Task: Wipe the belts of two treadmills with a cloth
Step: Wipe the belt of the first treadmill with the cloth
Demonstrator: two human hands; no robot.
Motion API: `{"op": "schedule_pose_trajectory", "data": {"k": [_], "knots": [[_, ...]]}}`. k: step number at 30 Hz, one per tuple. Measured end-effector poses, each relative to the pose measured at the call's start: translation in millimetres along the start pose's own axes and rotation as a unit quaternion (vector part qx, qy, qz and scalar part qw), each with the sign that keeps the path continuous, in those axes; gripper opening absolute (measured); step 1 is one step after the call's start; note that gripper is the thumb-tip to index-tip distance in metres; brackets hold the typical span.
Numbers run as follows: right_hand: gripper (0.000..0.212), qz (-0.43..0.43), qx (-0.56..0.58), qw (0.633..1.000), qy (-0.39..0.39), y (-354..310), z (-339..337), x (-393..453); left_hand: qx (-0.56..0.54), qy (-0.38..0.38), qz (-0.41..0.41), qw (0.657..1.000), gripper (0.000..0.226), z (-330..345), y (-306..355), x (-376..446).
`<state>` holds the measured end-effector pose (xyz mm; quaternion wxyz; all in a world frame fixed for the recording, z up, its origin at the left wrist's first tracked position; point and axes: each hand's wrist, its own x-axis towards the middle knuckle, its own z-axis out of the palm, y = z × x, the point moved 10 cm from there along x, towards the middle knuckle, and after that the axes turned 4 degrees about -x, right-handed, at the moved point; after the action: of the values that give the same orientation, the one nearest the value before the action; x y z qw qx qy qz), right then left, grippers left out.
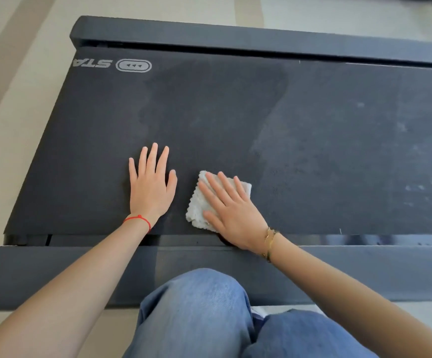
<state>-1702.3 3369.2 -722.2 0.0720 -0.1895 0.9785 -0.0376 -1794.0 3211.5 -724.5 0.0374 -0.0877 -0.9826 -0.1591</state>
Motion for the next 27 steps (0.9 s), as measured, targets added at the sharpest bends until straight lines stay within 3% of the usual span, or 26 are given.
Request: {"op": "schedule_pose_trajectory", "data": {"k": [4, 8, 11, 17, 21, 25, 27], "knots": [[0.061, -0.010, -0.045, 0.999, -0.007, 23.3, -1.8, -6.2, -0.005, 0.004, 0.000, 1.000, 0.056, -2.9, 1.4, -0.2], [0.061, 0.144, -0.039, 0.989, -0.013, 116.3, -13.5, 20.6, -0.012, 0.005, -0.010, 1.000, 0.055, -3.3, -0.7, 0.7], [0.060, 0.195, -0.001, 0.981, -0.009, 130.1, -17.7, 30.9, -0.014, 0.006, -0.009, 1.000, 0.055, -3.5, 1.5, 1.7], [0.057, 0.036, 0.004, 0.999, 0.010, 48.5, -3.7, -8.9, -0.017, 0.012, -0.010, 1.000, 0.055, -4.8, 0.9, 1.5], [0.055, 0.043, 0.013, 0.998, 0.035, 72.7, -10.1, -23.7, -0.011, 0.004, -0.013, 1.000, 0.057, -3.9, 0.5, 1.8], [0.056, 0.169, 0.028, 0.985, 0.036, 151.1, -25.3, 1.6, -0.015, 0.007, -0.011, 1.000, 0.055, -3.9, 0.5, 1.6], [0.056, 0.212, 0.058, 0.975, 0.029, 159.5, -25.6, 10.5, -0.020, 0.011, -0.013, 1.000, 0.055, -5.3, 1.5, 1.8]]}}
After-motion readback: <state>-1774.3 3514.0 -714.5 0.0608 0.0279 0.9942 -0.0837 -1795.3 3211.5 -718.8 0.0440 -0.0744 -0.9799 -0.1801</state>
